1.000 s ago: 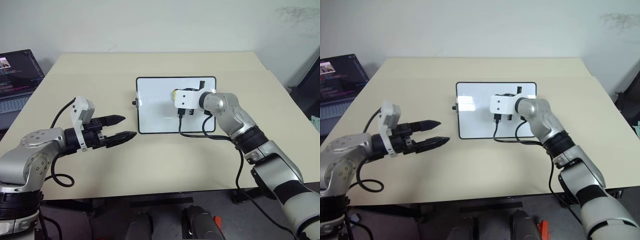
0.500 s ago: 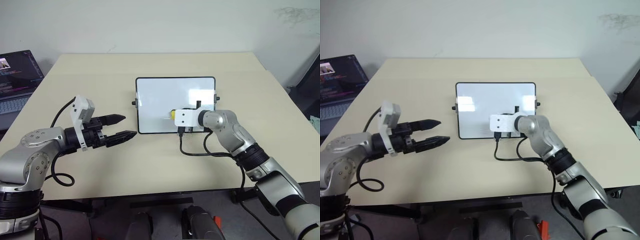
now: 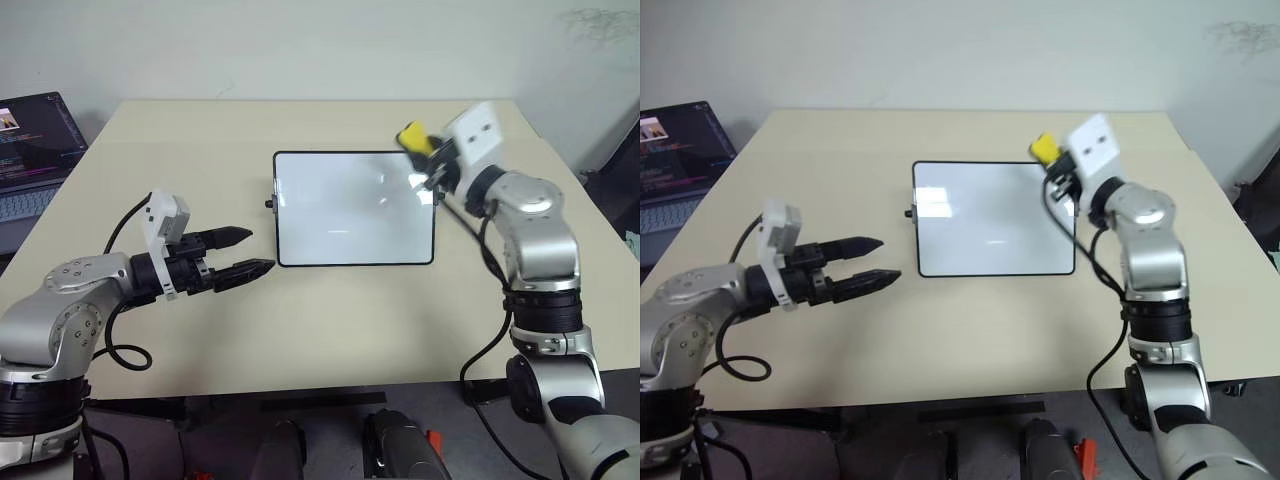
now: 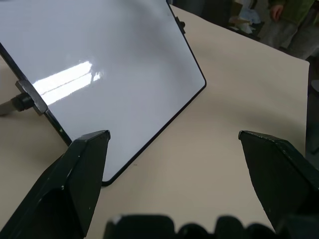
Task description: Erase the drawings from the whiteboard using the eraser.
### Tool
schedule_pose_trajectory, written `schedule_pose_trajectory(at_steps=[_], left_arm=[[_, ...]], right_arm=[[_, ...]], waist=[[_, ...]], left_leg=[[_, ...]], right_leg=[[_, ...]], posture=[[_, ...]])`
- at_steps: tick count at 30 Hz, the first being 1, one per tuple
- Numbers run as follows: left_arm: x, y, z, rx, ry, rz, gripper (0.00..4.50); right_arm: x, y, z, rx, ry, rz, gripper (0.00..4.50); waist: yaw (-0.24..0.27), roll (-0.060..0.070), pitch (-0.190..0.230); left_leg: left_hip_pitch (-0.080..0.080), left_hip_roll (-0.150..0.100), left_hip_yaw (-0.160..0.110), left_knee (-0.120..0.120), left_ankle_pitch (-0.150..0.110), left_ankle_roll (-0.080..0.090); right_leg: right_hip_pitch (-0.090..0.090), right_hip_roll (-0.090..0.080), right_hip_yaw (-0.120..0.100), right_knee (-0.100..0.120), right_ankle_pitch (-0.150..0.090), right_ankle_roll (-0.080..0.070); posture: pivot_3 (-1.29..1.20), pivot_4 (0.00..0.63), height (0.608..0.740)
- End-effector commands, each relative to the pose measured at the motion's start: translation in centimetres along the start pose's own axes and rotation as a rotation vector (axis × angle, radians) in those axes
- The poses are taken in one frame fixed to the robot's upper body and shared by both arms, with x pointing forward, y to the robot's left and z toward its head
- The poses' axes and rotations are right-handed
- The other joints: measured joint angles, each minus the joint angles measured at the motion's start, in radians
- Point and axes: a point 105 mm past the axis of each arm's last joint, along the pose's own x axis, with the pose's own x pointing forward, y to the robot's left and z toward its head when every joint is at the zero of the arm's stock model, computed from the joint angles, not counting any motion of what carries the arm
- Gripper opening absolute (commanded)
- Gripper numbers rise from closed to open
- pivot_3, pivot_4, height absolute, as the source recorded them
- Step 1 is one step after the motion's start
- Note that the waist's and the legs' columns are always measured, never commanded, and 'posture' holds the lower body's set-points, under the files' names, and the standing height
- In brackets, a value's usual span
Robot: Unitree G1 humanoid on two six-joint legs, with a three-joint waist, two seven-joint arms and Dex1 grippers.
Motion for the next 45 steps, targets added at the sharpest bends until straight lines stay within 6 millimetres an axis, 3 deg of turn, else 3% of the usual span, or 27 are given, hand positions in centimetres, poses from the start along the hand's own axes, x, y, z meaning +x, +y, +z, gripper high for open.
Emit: schedule_pose_trajectory(at_steps=[1, 4, 14, 24, 30, 38, 45], left_arm=[[0.0, 0.1, 0.8, 0.027, -0.024, -0.002, 4.5], [0.1, 0.2, 0.9, 0.028, -0.025, -0.004, 4.5], [0.2, 0.2, 0.8, 0.028, -0.027, -0.005, 4.5], [0.9, 0.0, 1.1, 0.028, -0.045, -0.019, 4.5], [1.0, 0.0, 0.9, 0.026, -0.044, -0.022, 4.5], [0.9, -0.1, 0.8, 0.025, -0.04, -0.023, 4.5], [1.0, -0.1, 0.7, 0.021, -0.033, -0.025, 4.5]], right_arm=[[-2.0, -5.3, 1.8, 0.104, -0.092, -0.265, 0.96], [-3.3, -6.6, -0.2, 0.139, -0.049, -0.349, 0.96], [-6.1, -5.3, -7.8, 0.233, 0.153, -0.409, 0.96], [-7.7, -4.8, -11.0, 0.305, 0.228, -0.443, 0.96], [-8.9, -1.9, -13.8, 0.297, 0.408, -0.309, 0.96], [-9.9, -3.7, -14.5, 0.264, 0.536, -0.382, 0.96], [-8.5, -5.3, -13.4, 0.241, 0.556, -0.338, 0.96]], waist=[[0.0, 0.0, 0.0], [0.0, 0.0, 0.0], [-0.004, 0.001, 0.0], [-0.001, 0.001, 0.0], [-0.001, 0.001, 0.0], [-0.001, 0.001, 0.0], [-0.004, 0.001, 0.0]], left_leg=[[0.0, 0.0, 0.0, 0.0, 0.0, 0.0], [0.0, 0.0, 0.0, 0.0, 0.0, 0.0], [0.001, 0.0, 0.002, 0.0, 0.0, 0.0], [0.0, 0.0, 0.002, 0.0, 0.0, 0.0], [0.001, 0.0, 0.002, 0.0, 0.0, 0.0], [0.001, 0.0, 0.002, 0.001, 0.0, 0.0], [0.001, 0.0, 0.003, 0.001, 0.0, 0.0]], right_leg=[[0.0, 0.0, 0.0, 0.0, 0.0, 0.0], [0.0, 0.0, 0.0, 0.0, 0.0, 0.0], [-0.001, 0.0, 0.003, 0.001, 0.0, 0.0], [0.0, 0.001, 0.003, 0.001, 0.0, 0.0], [0.0, 0.001, 0.003, 0.001, 0.0, 0.0], [0.0, 0.001, 0.004, 0.002, 0.0, 0.0], [0.0, 0.001, 0.004, 0.002, 0.0, 0.001]], posture=[[0.0, 0.15, 0.74], [0.0, 0.15, 0.74], [0.0, 0.15, 0.74], [0.0, 0.15, 0.74], [0.0, 0.15, 0.74], [0.0, 0.15, 0.74], [0.0, 0.15, 0.74]])
